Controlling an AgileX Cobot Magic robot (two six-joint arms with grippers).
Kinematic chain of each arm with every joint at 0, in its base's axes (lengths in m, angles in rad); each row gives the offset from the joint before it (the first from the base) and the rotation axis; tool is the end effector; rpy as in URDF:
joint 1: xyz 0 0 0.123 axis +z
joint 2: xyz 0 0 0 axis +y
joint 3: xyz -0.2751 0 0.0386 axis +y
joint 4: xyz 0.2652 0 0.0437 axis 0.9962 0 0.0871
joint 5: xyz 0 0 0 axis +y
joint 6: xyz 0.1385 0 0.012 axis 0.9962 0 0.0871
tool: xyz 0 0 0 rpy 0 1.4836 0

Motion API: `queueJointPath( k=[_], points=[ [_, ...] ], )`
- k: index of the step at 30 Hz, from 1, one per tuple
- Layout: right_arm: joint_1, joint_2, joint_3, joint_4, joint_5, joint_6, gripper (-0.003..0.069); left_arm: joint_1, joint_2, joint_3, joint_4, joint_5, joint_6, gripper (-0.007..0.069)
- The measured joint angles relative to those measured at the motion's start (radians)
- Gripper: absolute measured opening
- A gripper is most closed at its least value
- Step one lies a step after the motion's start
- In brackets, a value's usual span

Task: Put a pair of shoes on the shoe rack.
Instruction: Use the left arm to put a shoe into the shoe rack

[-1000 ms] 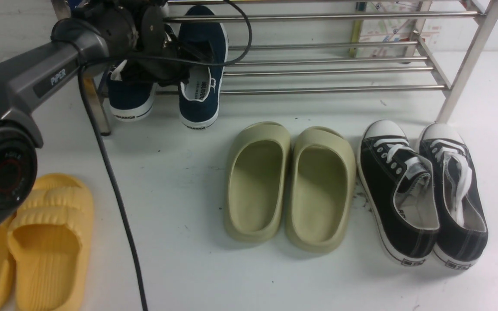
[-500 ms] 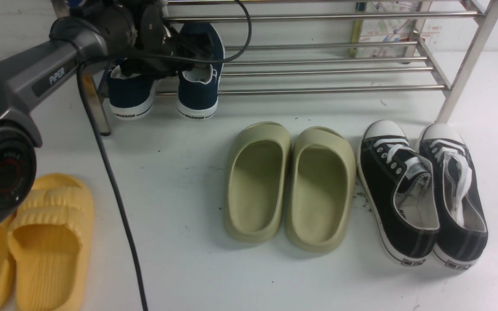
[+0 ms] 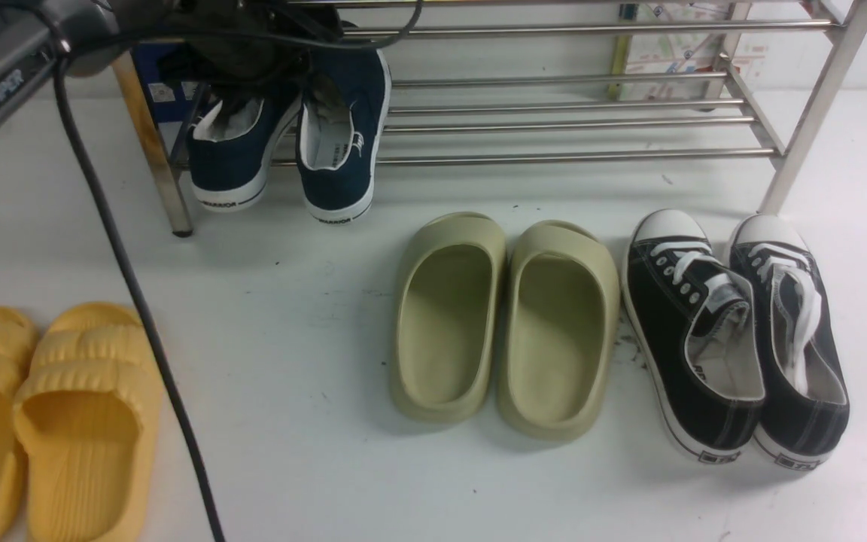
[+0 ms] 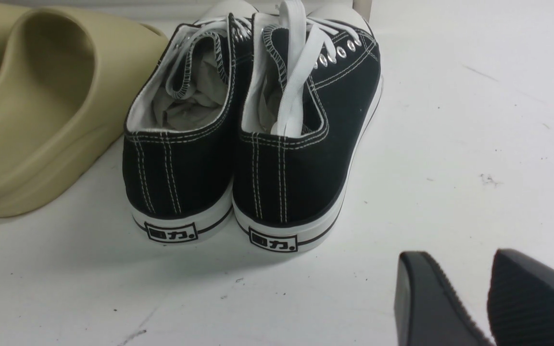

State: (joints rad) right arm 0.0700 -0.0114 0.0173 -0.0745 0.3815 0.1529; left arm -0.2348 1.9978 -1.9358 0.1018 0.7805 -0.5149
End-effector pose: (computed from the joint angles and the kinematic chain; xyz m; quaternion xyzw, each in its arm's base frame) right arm 0.1227 0.0047 0.1595 0.0138 0.8045 0.0345 0.5928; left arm 0.5057 -0.1107 0.2897 -0.1092 0.9105 -0.1011 0.3858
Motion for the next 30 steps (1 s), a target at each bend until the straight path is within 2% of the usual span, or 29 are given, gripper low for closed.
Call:
queueJointPath(
  k=[3, 5, 6, 7, 8, 9, 13, 15, 18, 26, 30],
  points=[
    [0.0, 0.0, 0.0, 0.0, 0.0, 0.0, 0.0239, 0.0, -0.049, 0.0, -0.02, 0.096, 0.073, 0.0265],
    [0.0, 0.0, 0.0, 0.0, 0.0, 0.0, 0.0239, 0.0, -0.081, 0.005, -0.049, 0.151, 0.126, 0.0183],
    [0.0, 0.0, 0.0, 0.0, 0.0, 0.0, 0.0239, 0.0, -0.088, 0.007, -0.056, 0.155, 0.131, 0.0174],
    [0.0, 0.0, 0.0, 0.0, 0.0, 0.0, 0.0239, 0.0, -0.115, 0.02, -0.08, 0.179, 0.164, 0.0093],
    [0.0, 0.0, 0.0, 0.0, 0.0, 0.0, 0.0239, 0.0, -0.119, 0.026, -0.084, 0.184, 0.173, 0.0082],
    [0.0, 0.0, 0.0, 0.0, 0.0, 0.0, 0.0239, 0.0, -0.16, 0.059, -0.119, 0.196, 0.206, -0.0011],
    [0.0, 0.0, 0.0, 0.0, 0.0, 0.0, 0.0239, 0.0, -0.229, 0.186, -0.212, 0.159, 0.267, -0.0013],
    [0.0, 0.0, 0.0, 0.0, 0.0, 0.0, 0.0239, 0.0, -0.246, 0.313, -0.309, 0.071, 0.31, -0.0013],
    [0.0, 0.0, 0.0, 0.0, 0.0, 0.0, 0.0239, -0.001, -0.221, 0.413, -0.375, -0.03, 0.346, -0.0013],
    [0.0, 0.0, 0.0, 0.0, 0.0, 0.0, 0.0239, -0.001, -0.086, 0.454, -0.407, -0.254, 0.373, -0.0013],
    [0.0, 0.0, 0.0, 0.0, 0.0, 0.0, 0.0239, -0.001, -0.062, 0.454, -0.427, -0.287, 0.374, -0.0013]
  ],
)
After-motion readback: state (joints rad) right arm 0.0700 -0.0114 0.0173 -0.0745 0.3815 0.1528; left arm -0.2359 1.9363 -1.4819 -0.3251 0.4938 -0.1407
